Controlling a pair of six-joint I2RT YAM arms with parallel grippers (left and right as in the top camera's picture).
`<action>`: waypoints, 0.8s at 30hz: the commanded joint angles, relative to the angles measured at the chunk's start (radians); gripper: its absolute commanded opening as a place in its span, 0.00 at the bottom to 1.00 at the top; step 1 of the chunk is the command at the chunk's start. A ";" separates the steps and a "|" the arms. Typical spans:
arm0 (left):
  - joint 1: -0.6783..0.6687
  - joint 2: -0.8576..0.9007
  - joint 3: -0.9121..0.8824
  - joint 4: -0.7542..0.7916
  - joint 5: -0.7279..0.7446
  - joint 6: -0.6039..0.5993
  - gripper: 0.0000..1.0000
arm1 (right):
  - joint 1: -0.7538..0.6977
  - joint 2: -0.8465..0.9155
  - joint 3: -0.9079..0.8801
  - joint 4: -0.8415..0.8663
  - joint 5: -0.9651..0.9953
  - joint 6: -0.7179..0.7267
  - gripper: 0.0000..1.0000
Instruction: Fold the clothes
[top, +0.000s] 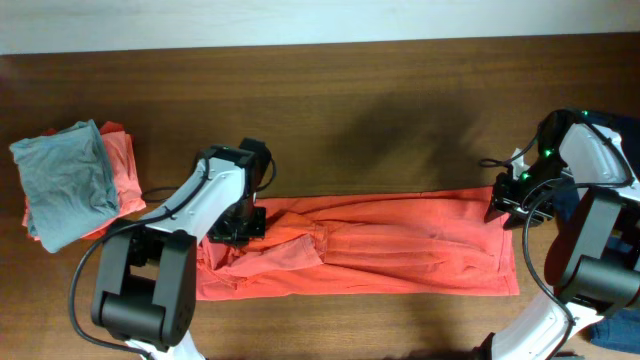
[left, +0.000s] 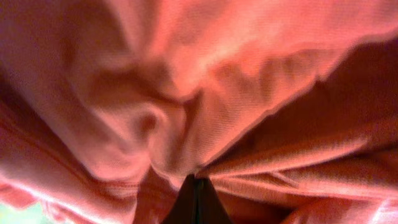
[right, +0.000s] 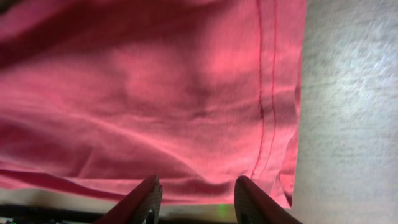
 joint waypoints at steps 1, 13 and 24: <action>0.024 -0.003 -0.002 0.057 -0.047 -0.033 0.01 | 0.003 -0.028 0.017 0.011 -0.013 -0.010 0.43; 0.022 -0.003 0.000 0.139 0.158 0.064 0.05 | 0.003 -0.028 0.017 0.003 -0.013 -0.029 0.44; 0.028 -0.132 0.017 0.136 0.076 0.096 0.25 | 0.003 -0.028 0.017 -0.005 -0.012 -0.053 0.44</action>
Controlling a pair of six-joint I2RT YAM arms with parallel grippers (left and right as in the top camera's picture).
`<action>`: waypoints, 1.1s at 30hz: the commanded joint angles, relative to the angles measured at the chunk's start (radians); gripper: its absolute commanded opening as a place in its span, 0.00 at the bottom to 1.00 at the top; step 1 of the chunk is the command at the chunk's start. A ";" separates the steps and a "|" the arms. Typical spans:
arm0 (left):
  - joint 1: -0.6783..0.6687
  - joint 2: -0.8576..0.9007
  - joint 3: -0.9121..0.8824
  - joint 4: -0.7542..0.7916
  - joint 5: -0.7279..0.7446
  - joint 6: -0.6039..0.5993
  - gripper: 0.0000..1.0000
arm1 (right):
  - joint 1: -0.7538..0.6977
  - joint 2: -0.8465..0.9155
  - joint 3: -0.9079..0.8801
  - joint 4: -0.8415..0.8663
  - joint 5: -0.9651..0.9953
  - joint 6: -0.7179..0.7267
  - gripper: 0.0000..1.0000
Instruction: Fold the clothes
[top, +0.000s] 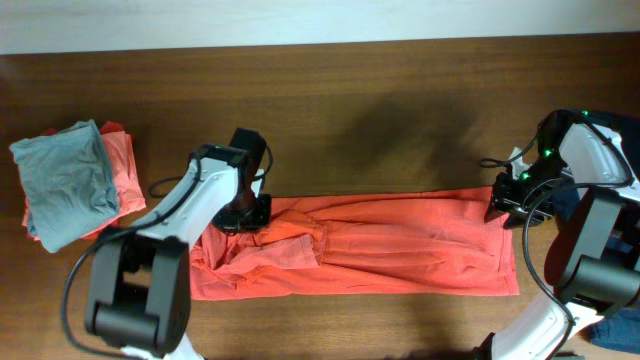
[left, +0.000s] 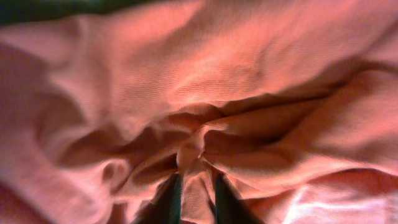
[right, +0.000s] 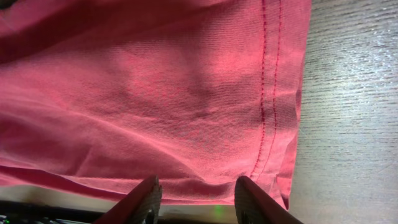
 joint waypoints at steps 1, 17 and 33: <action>0.015 -0.109 0.017 0.007 -0.084 -0.005 0.26 | 0.003 -0.028 0.017 -0.007 -0.012 -0.021 0.44; 0.214 -0.087 0.003 0.048 -0.111 -0.029 0.25 | 0.003 -0.028 0.017 -0.063 -0.017 -0.019 0.44; 0.317 -0.012 -0.132 0.043 -0.177 -0.020 0.22 | 0.003 -0.028 0.017 -0.084 -0.032 -0.020 0.44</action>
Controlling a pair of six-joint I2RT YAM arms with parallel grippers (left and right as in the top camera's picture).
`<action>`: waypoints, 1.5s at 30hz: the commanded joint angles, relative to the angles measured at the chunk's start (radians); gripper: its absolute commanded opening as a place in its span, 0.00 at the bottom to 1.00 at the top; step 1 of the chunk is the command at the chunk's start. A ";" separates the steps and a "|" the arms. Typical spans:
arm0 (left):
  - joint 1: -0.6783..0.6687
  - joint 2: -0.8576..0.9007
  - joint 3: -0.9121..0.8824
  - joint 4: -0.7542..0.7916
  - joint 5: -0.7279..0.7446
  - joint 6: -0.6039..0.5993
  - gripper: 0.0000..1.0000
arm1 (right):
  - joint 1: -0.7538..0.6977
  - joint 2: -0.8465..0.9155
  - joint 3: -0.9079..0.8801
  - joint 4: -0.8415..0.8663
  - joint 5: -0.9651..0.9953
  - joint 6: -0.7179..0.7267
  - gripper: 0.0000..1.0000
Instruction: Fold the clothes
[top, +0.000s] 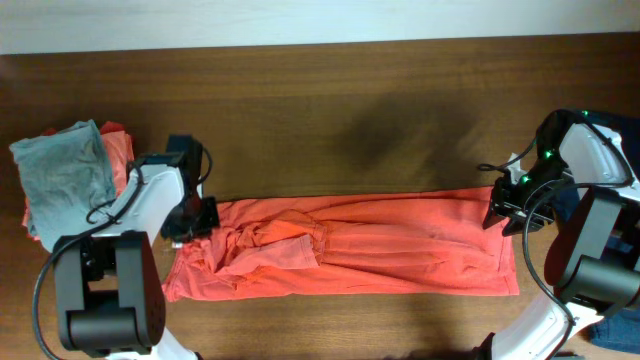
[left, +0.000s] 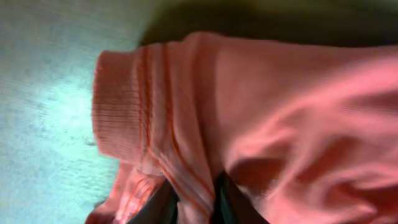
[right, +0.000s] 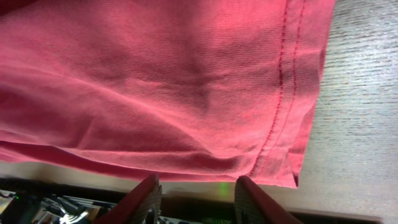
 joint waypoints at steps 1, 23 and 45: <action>0.043 0.009 -0.056 0.006 -0.059 -0.037 0.22 | 0.003 -0.028 0.017 -0.004 -0.017 -0.006 0.44; 0.117 0.008 -0.082 0.047 -0.066 -0.099 0.50 | 0.003 -0.028 0.017 0.009 -0.016 -0.007 0.44; 0.117 -0.372 -0.061 0.031 0.039 -0.090 0.62 | -0.013 -0.027 0.014 0.076 -0.035 -0.034 0.73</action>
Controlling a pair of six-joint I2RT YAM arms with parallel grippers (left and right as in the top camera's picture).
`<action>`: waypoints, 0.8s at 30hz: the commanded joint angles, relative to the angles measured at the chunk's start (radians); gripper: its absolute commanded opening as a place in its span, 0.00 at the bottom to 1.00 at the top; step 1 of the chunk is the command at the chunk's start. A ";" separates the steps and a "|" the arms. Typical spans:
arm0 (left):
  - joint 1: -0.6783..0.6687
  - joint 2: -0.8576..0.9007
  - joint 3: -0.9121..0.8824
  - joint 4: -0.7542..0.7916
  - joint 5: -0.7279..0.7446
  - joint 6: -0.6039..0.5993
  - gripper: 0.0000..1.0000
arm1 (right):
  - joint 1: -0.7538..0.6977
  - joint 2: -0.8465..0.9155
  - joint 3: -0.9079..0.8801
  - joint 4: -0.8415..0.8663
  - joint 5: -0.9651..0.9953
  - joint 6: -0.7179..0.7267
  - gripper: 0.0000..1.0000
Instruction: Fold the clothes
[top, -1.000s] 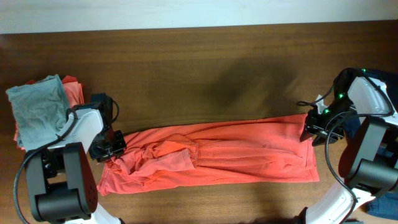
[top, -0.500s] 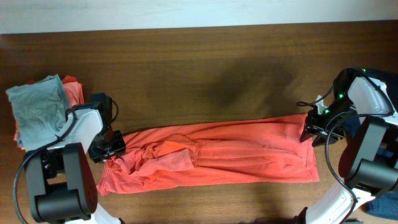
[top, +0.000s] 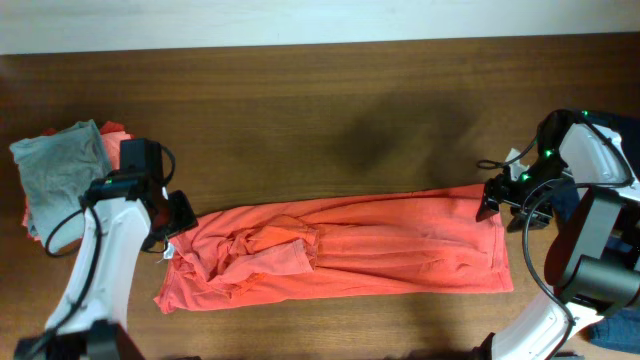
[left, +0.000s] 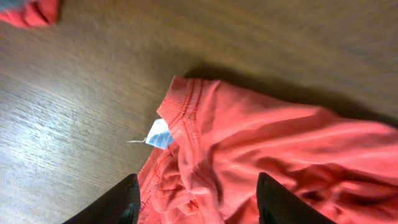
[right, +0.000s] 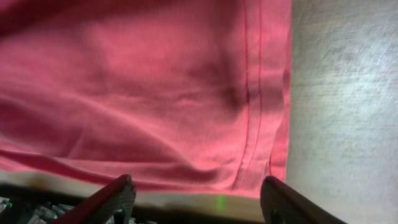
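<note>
An orange shirt (top: 350, 250) lies stretched out left to right across the wooden table (top: 350, 110), rumpled at its left end. My left gripper (top: 176, 214) is open just above the shirt's left end. In the left wrist view its gripper (left: 199, 205) hangs over the collar (left: 186, 106) and a white tag (left: 160, 134), touching neither. My right gripper (top: 490, 205) is open at the shirt's back right corner. In the right wrist view its fingers (right: 118, 196) stand wide apart, below the stitched hem (right: 252, 93).
A folded stack, a grey garment (top: 62, 180) on orange ones, sits at the table's left end, close behind my left arm. Dark blue cloth (top: 615, 330) shows at the right edge, beside the right arm's base.
My left gripper, then shut on the collar, now stands open and higher above it. The right jaws are much wider apart. The shirt's left end sits a little further left.
My left gripper was shut in the bunched cloth near the shirt's left third. Later it was further left with the collar in it and the shirt drawn out longer. The right gripper stayed at the right hem throughout. Both now stand open.
</note>
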 joint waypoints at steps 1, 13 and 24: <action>0.006 -0.061 0.012 0.003 0.035 -0.006 0.63 | -0.021 -0.027 0.013 0.024 -0.035 -0.021 0.74; 0.006 -0.063 0.012 -0.004 0.056 -0.006 0.64 | -0.139 -0.024 -0.105 0.099 -0.103 -0.119 0.84; 0.006 -0.063 0.012 -0.003 0.055 -0.006 0.65 | -0.144 -0.024 -0.288 0.234 -0.181 -0.123 0.82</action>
